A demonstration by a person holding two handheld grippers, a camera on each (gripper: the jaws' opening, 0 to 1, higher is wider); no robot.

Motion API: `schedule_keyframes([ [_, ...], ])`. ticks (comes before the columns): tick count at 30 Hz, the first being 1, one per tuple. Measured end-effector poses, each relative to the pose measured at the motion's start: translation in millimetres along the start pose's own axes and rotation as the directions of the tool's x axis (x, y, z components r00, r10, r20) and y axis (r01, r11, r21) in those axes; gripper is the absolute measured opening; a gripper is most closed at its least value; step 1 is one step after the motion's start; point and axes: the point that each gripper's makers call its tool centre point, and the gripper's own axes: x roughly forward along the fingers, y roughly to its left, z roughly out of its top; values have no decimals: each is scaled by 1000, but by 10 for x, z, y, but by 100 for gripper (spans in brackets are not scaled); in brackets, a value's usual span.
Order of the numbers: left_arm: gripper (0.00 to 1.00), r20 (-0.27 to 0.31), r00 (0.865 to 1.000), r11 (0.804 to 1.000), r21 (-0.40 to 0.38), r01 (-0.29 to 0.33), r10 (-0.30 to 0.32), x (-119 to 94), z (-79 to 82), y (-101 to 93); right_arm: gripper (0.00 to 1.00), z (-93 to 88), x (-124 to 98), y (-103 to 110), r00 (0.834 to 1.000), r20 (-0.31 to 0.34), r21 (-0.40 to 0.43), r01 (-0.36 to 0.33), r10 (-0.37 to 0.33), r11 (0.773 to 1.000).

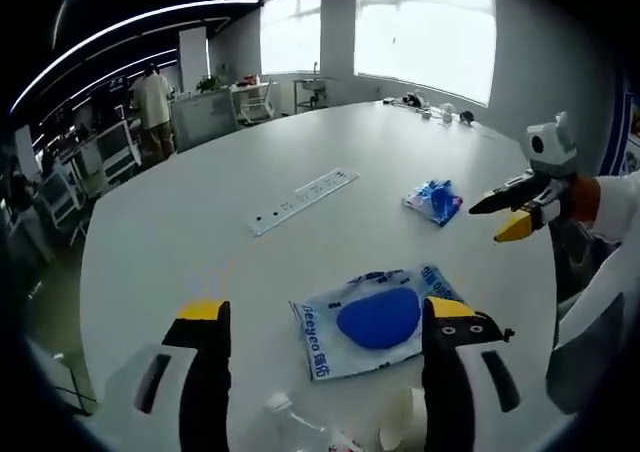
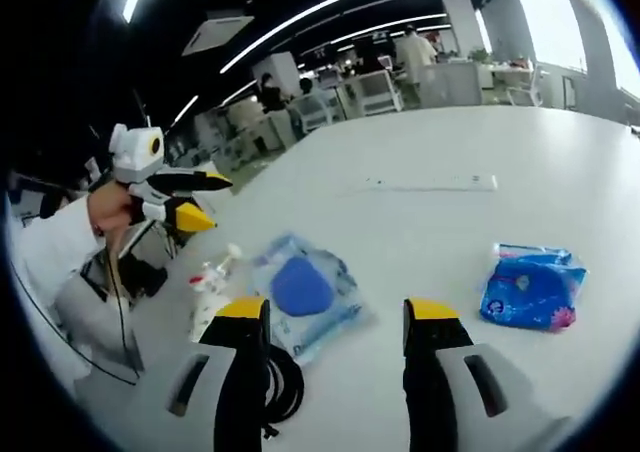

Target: Arrange the tabletop items into an orderly group along one side of the table until the central work area is clear of visible clutter.

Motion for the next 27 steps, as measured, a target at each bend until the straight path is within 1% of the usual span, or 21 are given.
schedule_keyframes([
  [6, 80, -18, 1000, 1000, -10, 5, -5, 79, -91, 79, 52, -115, 96, 61, 1000, -23, 17, -12, 12, 1000],
  [8, 79, -21, 1000, 1000, -7, 5, -5, 100, -114, 95, 51, -178, 143, 80, 999, -38, 10, -13, 13, 1000],
  [15, 78, -39, 999, 1000, -14, 19, -19, 212, -207, 142, 49, -382, 292, 122, 997, -74, 44, -14, 18, 999],
  [17, 77, -54, 998, 1000, -13, 19, -20, 247, -249, 159, 48, -447, 336, 137, 996, -87, 54, -16, 20, 998],
  [22, 76, -72, 997, 999, -18, 26, -27, 347, -337, 193, 44, -600, 423, 189, 993, -112, 70, -18, 26, 997],
  [24, 75, -85, 996, 1000, -12, 28, -29, 385, -374, 194, 43, -627, 442, 195, 993, -112, 89, -16, 26, 996],
  [27, 75, -103, 994, 999, -9, 32, -33, 433, -425, 196, 40, -686, 475, 195, 992, -128, 112, -9, 23, 994],
])
